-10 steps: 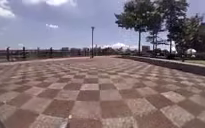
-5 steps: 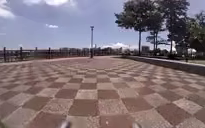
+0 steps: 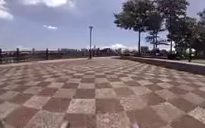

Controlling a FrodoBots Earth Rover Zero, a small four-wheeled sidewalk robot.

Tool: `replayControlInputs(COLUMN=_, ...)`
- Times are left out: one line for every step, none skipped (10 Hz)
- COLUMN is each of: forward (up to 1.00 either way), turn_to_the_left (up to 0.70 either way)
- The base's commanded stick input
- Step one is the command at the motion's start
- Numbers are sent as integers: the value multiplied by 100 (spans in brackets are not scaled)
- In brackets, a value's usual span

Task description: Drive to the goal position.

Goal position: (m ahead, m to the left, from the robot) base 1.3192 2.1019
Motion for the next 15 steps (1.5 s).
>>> replayControlInputs(forward=70, turn_to_the_left=0)
replayControlInputs(forward=70, turn_to_the_left=0)
replayControlInputs(forward=70, turn_to_the_left=0)
replayControlInputs(forward=70, turn_to_the_left=0)
replayControlInputs(forward=70, turn_to_the_left=0)
replayControlInputs(forward=70, turn_to_the_left=0)
replayControlInputs(forward=70, turn_to_the_left=0)
replayControlInputs(forward=70, turn_to_the_left=0)
replayControlInputs(forward=70, turn_to_the_left=0)
replayControlInputs(forward=70, turn_to_the_left=0)
replayControlInputs(forward=70, turn_to_the_left=0)
replayControlInputs(forward=70, turn_to_the_left=0)
replayControlInputs(forward=70, turn_to_the_left=0)
replayControlInputs(forward=70, turn_to_the_left=1)
replayControlInputs(forward=70, turn_to_the_left=27)
